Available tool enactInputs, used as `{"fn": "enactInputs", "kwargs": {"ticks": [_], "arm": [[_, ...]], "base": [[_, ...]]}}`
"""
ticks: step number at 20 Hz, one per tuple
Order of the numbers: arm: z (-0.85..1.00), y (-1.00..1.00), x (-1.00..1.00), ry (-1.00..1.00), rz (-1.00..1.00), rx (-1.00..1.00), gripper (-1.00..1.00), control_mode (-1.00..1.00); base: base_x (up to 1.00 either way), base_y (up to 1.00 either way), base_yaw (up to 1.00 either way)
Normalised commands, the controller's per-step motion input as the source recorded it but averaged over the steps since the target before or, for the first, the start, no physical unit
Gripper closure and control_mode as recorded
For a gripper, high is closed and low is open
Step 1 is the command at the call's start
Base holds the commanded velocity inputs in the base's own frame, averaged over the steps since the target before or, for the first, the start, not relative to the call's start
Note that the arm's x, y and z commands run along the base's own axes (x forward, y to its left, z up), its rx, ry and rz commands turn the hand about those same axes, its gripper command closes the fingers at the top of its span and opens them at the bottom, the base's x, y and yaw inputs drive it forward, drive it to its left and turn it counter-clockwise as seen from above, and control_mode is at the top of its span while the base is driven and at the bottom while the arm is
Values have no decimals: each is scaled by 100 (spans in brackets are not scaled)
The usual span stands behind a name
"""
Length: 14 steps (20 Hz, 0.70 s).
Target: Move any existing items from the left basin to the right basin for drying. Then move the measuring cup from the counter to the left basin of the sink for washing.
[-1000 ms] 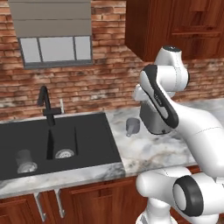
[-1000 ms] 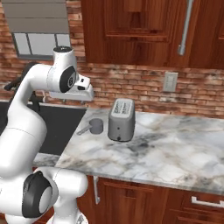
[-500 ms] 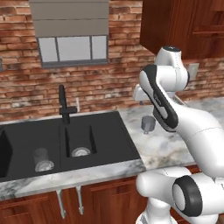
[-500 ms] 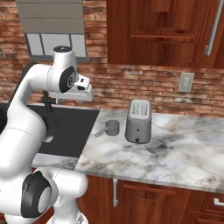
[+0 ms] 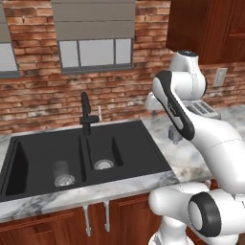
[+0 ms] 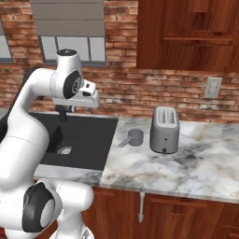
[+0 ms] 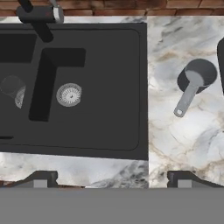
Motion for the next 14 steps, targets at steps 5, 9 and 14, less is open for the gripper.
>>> {"fn": "enactInputs", "kwargs": {"ticks": [5, 9, 14], "arm": [[0, 0, 0, 0, 0, 0, -100, 100], [0, 0, 0, 0, 0, 0, -100, 100], [0, 0, 0, 0, 0, 0, -100, 100]], "base": [[17, 40, -1], [28, 35, 0], [27, 30, 0]]}}
